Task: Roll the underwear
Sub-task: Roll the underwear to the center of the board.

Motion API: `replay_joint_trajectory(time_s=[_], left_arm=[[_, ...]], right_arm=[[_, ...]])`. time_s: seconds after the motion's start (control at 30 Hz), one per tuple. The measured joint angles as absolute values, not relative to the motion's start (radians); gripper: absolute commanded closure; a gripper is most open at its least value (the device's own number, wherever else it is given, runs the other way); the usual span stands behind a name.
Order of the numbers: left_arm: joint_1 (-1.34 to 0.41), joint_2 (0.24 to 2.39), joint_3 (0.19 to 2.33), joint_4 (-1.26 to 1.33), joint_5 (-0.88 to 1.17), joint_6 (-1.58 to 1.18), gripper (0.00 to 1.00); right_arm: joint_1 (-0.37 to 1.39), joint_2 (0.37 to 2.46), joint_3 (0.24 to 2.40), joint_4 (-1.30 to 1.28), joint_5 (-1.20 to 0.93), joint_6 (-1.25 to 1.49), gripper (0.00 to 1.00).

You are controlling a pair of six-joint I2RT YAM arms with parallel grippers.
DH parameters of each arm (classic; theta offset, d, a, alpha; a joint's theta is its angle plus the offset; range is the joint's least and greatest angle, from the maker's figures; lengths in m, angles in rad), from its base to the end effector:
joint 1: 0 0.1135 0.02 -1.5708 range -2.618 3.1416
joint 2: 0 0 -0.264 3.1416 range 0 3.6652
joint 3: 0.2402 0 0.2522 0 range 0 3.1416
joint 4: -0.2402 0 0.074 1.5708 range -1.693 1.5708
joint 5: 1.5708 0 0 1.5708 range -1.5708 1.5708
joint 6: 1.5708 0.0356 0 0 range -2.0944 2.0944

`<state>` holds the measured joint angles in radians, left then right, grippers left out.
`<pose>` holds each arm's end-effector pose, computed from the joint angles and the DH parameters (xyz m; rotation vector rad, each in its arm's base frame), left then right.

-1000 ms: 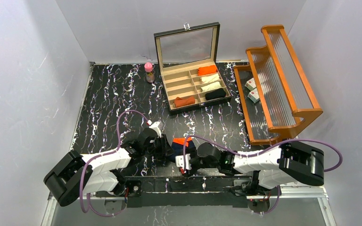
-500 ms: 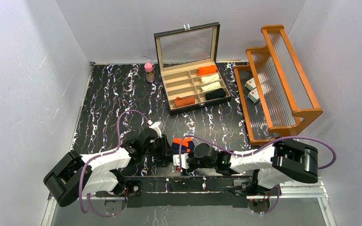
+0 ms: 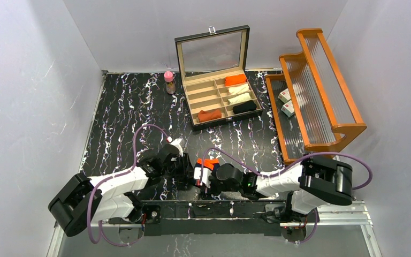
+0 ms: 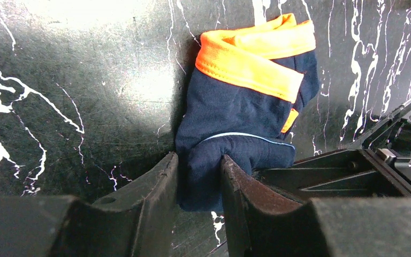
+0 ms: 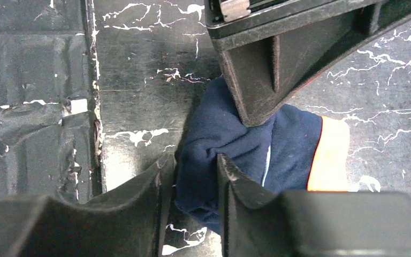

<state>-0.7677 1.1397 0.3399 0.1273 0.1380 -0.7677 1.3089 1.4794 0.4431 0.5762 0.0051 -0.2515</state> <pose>0.1469 -0.1486 0.1514 0.0808 2.4236 -0.9318 0.0702 0.2612 0.1475 -1.4713 1.4914 0.6511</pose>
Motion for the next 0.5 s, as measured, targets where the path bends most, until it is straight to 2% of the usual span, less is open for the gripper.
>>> replay_joint_trajectory(time_s=[0.2,0.3,0.5], left_arm=[[-0.768,1.146,0.346,0.123,0.139,-0.754,0.67],[-0.768,1.151,0.349,0.122,0.141,-0.75,0.67],[-0.768,1.154,0.351,0.122,0.142,-0.746,0.67]], right_arm=[[1.314,1.418,0.442,0.523,0.009,-0.273,0.47],[1.314,1.357,0.442,0.495,0.003,-0.314,0.35],[1.318,1.328,0.442,0.484,-0.009,-0.391,0.35]])
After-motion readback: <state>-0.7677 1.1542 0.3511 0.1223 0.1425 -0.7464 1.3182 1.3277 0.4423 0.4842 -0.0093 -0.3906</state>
